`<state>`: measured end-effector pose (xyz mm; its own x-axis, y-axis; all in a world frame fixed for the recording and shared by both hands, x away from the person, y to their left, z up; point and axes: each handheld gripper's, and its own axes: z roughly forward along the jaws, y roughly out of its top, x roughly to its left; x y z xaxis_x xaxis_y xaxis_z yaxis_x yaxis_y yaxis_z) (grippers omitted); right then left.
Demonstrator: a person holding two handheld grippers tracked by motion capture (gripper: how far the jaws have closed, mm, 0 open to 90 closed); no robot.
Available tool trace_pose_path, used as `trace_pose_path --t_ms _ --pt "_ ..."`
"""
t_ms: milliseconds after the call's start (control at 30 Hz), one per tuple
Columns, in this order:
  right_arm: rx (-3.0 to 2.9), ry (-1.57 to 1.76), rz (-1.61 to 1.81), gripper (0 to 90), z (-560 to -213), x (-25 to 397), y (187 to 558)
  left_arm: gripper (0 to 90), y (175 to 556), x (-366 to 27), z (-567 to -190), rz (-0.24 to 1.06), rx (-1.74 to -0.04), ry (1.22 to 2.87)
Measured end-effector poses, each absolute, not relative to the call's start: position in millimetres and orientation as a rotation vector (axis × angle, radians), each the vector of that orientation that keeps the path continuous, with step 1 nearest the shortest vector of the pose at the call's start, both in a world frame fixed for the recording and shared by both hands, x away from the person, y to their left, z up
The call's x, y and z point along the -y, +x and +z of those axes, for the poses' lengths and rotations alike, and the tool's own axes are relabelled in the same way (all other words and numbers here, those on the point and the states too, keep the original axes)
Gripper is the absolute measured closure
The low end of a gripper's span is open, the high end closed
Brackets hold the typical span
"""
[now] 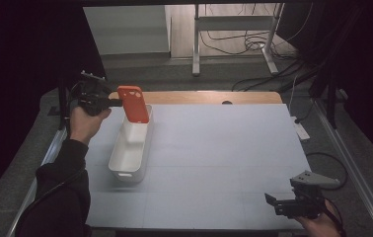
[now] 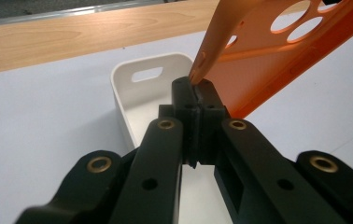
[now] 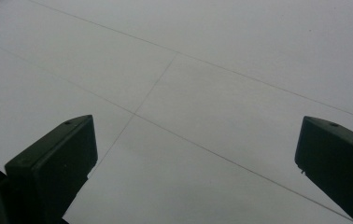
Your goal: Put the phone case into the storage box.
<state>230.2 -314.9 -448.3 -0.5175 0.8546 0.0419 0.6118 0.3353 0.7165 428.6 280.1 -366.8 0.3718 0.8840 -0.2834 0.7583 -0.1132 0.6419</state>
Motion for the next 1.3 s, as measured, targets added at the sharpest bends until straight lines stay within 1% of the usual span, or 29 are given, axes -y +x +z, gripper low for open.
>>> trace_pose_path --t_ms 500,1300 --pt "-2.276 1.295 0.986 0.0 -448.8 314.5 230.7 89.1 446.3 -278.2 -375.7 0.260 -1.460 1.909" --pt "-2.297 1.283 0.979 0.0 -449.5 313.2 231.2 89.0 463.4 -271.9 -400.0 0.266 -1.505 1.932"
